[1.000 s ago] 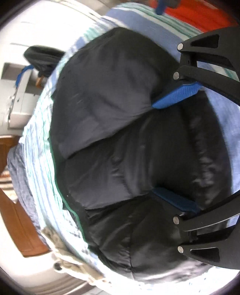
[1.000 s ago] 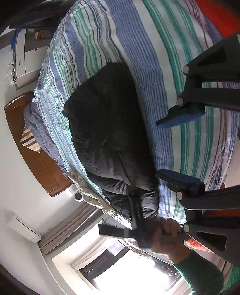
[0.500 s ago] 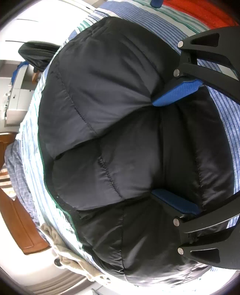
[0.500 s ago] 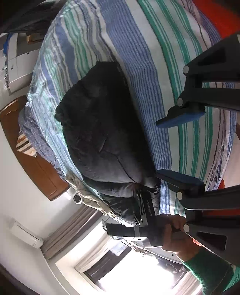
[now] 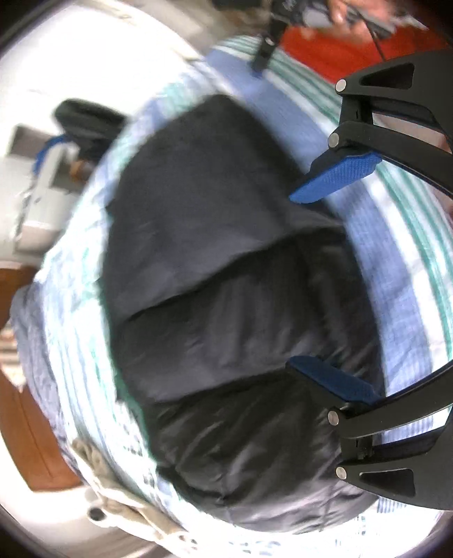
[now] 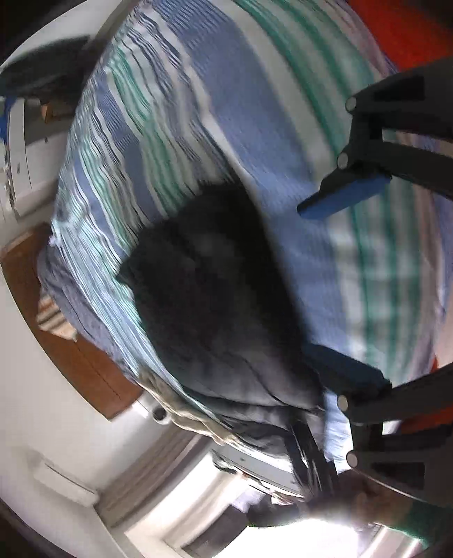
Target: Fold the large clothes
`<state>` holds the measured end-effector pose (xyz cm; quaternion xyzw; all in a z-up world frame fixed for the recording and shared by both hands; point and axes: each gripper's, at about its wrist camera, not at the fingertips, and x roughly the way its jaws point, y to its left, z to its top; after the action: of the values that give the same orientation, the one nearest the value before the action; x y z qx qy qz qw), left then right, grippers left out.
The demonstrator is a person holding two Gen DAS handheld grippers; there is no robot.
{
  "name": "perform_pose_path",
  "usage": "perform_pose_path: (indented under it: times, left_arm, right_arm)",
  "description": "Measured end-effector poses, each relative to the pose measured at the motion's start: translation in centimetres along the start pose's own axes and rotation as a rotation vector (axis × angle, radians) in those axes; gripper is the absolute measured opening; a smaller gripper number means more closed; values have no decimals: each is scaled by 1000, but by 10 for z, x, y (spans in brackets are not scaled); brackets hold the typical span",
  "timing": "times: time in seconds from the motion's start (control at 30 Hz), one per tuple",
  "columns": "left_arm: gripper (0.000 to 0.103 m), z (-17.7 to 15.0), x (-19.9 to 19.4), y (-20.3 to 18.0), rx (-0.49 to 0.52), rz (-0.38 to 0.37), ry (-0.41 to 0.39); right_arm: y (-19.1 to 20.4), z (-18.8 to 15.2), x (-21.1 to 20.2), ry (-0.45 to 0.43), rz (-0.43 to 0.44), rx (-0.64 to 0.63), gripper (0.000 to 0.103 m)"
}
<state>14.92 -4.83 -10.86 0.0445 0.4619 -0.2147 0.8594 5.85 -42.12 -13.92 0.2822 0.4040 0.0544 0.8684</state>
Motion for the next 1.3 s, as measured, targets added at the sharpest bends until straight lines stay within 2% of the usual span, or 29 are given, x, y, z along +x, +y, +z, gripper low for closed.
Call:
perform_pose_path:
  times: [0.07,0.13,0.17,0.2,0.3,0.37,0.47,0.53,0.57,0.6,0.67,0.73,0.8,0.87,0.9,0.93,1.03,1.07,1.13,1.3]
  left_arm:
    - [90,23,1,21,-100,15,-44]
    - [90,41,14,33,-165,23,-49]
    - [89,46,25,35,-176,31,-35]
    - [88,49,38,35,-180,55,-11]
    - [90,48,78,35,-197,121,84]
    - [93,43,87,27,-159,170,51]
    - [94,38,94,21,-131,204,33]
    - [95,36,93,24,-121,193,36]
    - [95,36,92,24,-115,183,44]
    - [95,38,91,27,-111,175,52]
    - [93,40,84,32,-114,147,82]
    - [84,48,65,38,-127,97,121]
    - [83,67,36,45,-137,31,95]
    - [86,101,-11,49,-112,-75,26]
    - [92,113,-23,49,-98,-119,13]
    - [95,134,-46,47,-64,-206,4]
    - [99,171,-74,28,55,-367,62]
    - [99,179,-78,20,94,-391,87]
    - [99,189,-76,6,146,-368,141]
    - [98,189,-69,-24,284,-207,214]
  right_arm:
    - [-22,15,11,49,103,160,80]
    - [-38,21,25,66,213,316,80]
    - [-42,23,36,93,227,356,80]
    - [-45,27,48,114,205,371,80]
    - [-48,36,69,95,141,376,80]
    - [-44,42,75,46,145,374,80]
    - [-42,46,90,-9,207,401,80]
    - [-37,45,86,-37,178,407,57]
    - [-30,46,77,-66,164,388,36]
    - [-15,48,63,-108,153,320,29]
    - [17,53,39,-169,131,178,27]
    - [50,54,18,-220,120,33,27]
    - [85,53,3,-256,110,-109,26]
    - [122,45,-9,-286,111,-253,26]
    - [145,40,-10,-299,111,-338,26]
    - [162,43,-8,-306,109,-399,26]
    - [208,26,-7,-332,122,-581,26]
    - [221,22,-5,-334,129,-624,26]
    - [243,11,-1,-329,144,-696,26]
    - [285,-24,8,-321,144,-884,26]
